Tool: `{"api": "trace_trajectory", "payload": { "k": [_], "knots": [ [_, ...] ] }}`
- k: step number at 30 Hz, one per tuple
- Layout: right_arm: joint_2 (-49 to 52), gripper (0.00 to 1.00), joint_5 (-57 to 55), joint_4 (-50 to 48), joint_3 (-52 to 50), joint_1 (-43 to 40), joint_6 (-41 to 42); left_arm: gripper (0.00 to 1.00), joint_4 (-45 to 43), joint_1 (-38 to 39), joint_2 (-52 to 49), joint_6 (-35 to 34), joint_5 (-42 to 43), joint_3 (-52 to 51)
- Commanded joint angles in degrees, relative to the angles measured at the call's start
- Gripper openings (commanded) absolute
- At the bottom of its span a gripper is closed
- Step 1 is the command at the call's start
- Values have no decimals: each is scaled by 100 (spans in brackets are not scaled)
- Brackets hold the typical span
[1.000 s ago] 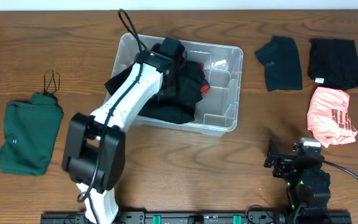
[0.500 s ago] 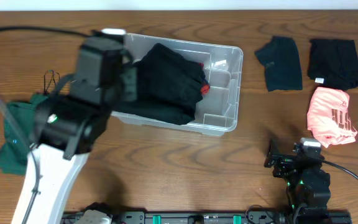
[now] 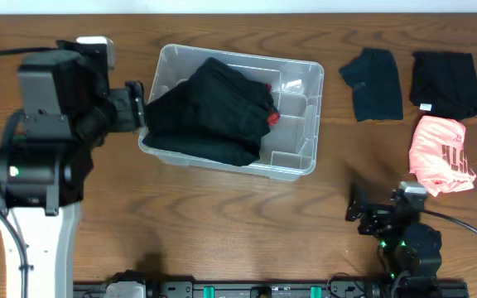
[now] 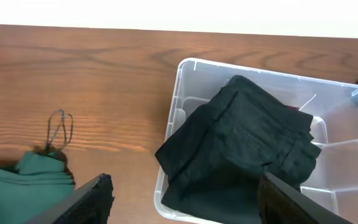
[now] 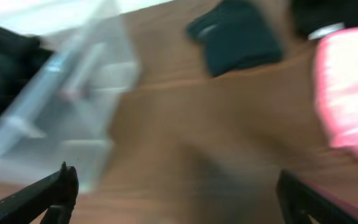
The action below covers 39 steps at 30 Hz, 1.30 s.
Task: Pack container
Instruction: 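Release the black clothing and withdraw the left gripper to the left, then raise the right arm and move the right gripper toward the pink sweatshirt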
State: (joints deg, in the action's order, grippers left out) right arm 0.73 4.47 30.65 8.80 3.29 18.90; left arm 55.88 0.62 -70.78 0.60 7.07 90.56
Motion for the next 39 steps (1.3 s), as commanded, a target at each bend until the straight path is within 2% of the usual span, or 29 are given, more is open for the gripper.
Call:
{"api": "trace_trajectory", "payload": {
  "k": [1,3,4,5,6,7,8,10,12,14,22,28,33,39],
  "knots": [
    [-2,99,1143,-203,-9,44,1167,75,-52,-354,-286,409,693,-72],
    [2,98,1462,-612,-13,44,1145,75,-107,-540,-496,520,887,-72],
    [17,77,1613,-841,-13,44,1040,75,-131,-599,-584,518,970,-72],
    [59,47,1687,-1054,-11,44,1040,74,-160,-678,-697,522,1095,-72],
    [144,6,1668,-1255,0,44,1099,70,-188,-758,-839,540,1239,-72],
    [249,1,1620,-1386,17,44,1191,63,-219,-826,-964,542,1366,-72],
    [439,1,1565,-1513,74,44,1261,54,-243,-901,-1106,542,1506,-72],
    [815,1,1469,-1572,240,42,1252,42,-245,-1023,-1349,542,1655,-72],
    [1438,1,1298,-1567,577,42,1099,20,-212,-1134,-1556,540,1652,-72],
    [2116,1,1200,-1565,975,42,868,6,-177,-1226,-1690,540,1655,-72],
    [5495,1,1235,-1392,3134,26,498,6,-203,-1541,-1753,540,1650,-142],
    [7619,1,1604,-977,4758,-17,420,6,-688,-1711,-1764,533,1700,-815],
    [8568,1,1832,-920,5451,-98,466,6,-1368,-1711,-1790,470,2044,-1609],
    [9088,1,1829,-925,5580,-96,531,6,-1856,-1694,-2063,385,2406,-2153]
  ]
}}
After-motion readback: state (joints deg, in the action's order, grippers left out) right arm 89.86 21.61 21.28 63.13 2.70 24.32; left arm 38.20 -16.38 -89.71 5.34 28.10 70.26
